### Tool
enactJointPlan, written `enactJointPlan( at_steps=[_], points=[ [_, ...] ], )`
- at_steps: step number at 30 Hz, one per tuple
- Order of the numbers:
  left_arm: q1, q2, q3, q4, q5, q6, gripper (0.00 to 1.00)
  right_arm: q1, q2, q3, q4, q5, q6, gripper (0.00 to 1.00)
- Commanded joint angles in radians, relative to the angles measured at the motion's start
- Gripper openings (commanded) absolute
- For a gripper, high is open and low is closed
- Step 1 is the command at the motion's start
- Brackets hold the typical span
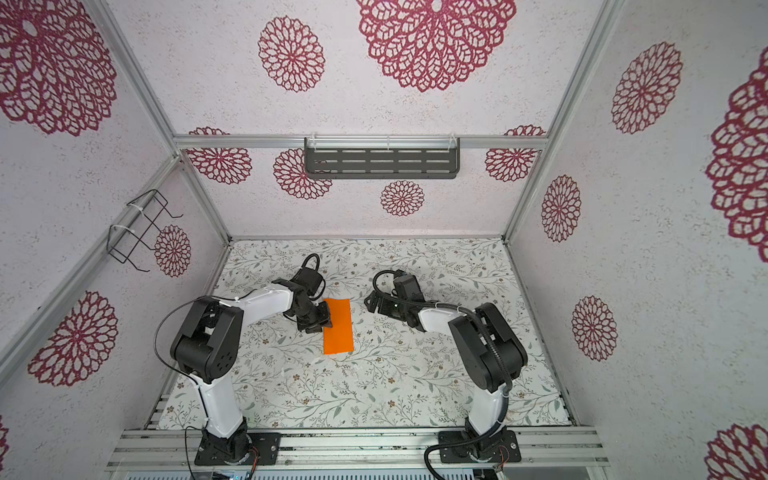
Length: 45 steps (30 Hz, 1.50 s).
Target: Fold a paper plane with a square sheet of paper (pick it up from the middle)
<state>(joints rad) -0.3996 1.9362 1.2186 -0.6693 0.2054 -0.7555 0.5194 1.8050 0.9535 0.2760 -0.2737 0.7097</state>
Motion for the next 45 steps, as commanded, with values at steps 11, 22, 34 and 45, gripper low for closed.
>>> enactJointPlan(
  at_steps=[11, 22, 34, 45],
  points=[
    [-0.027, 0.157, -0.074, -0.085, -0.061, -0.026, 0.38, -0.001, -0.047, -0.017, 0.078, -0.043, 0.004, 0.97],
    [-0.036, 0.189, -0.063, -0.098, -0.059, -0.036, 0.38, 0.047, 0.020, 0.028, 0.103, -0.174, 0.042, 0.87],
    [-0.044, 0.212, -0.052, -0.120, -0.072, -0.033, 0.38, 0.109, 0.159, 0.150, 0.118, -0.352, 0.116, 0.58],
    [-0.048, 0.225, -0.047, -0.126, -0.070, -0.040, 0.38, 0.126, 0.257, 0.265, -0.043, -0.366, 0.076, 0.25]
  ],
)
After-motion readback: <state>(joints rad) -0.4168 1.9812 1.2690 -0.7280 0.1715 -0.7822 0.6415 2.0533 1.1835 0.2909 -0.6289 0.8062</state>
